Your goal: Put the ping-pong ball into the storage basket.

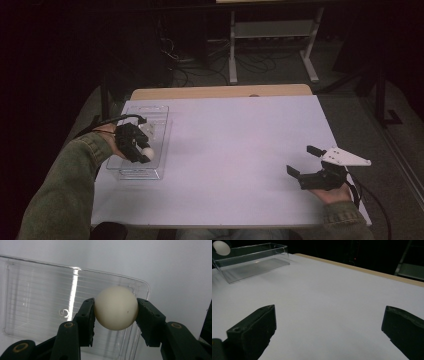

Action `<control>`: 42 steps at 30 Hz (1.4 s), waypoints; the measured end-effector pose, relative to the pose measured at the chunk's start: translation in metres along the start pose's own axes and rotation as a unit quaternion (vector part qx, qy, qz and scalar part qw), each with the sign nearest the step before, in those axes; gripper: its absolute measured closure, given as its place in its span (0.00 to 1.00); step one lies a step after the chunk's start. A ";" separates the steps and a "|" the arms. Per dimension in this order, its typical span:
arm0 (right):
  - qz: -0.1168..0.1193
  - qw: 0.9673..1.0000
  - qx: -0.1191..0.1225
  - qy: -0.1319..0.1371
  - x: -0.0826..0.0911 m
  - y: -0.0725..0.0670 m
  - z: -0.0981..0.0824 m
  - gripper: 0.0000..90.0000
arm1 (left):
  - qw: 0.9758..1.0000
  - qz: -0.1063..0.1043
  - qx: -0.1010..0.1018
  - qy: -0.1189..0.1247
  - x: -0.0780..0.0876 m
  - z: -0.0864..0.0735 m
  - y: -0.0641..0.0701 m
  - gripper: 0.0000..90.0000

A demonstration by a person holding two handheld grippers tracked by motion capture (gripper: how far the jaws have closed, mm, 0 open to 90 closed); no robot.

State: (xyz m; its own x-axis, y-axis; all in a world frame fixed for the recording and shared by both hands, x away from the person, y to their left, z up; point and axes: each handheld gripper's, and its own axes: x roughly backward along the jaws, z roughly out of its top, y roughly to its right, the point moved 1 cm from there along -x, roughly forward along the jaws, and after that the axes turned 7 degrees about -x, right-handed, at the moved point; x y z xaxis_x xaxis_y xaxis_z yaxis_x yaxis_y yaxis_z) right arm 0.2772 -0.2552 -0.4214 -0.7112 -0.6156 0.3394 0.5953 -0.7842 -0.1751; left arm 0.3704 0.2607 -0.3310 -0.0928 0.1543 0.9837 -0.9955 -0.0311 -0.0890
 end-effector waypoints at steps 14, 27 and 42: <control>0.001 1.000 0.000 0.001 0.001 0.000 0.000 0.00 | 1.000 -0.017 -0.001 -0.015 -0.025 -0.001 -0.005 0.56; 0.001 1.000 0.003 -0.002 0.000 0.000 -0.001 0.00 | 0.999 -0.023 -0.005 -0.032 -0.038 0.002 -0.009 0.57; 0.001 1.000 0.002 -0.003 0.001 0.000 -0.001 0.00 | 0.998 -0.024 0.003 -0.054 -0.051 0.006 -0.013 0.56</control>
State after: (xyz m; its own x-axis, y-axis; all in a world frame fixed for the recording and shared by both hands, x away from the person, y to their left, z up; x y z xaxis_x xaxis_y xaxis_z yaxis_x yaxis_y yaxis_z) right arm 0.2761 -0.2555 -0.4221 -0.7076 -0.6164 0.3455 0.5977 -0.7829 -0.1727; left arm 0.3885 0.2473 -0.3795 -0.0430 0.0493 0.9979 -0.9986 -0.0321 -0.0415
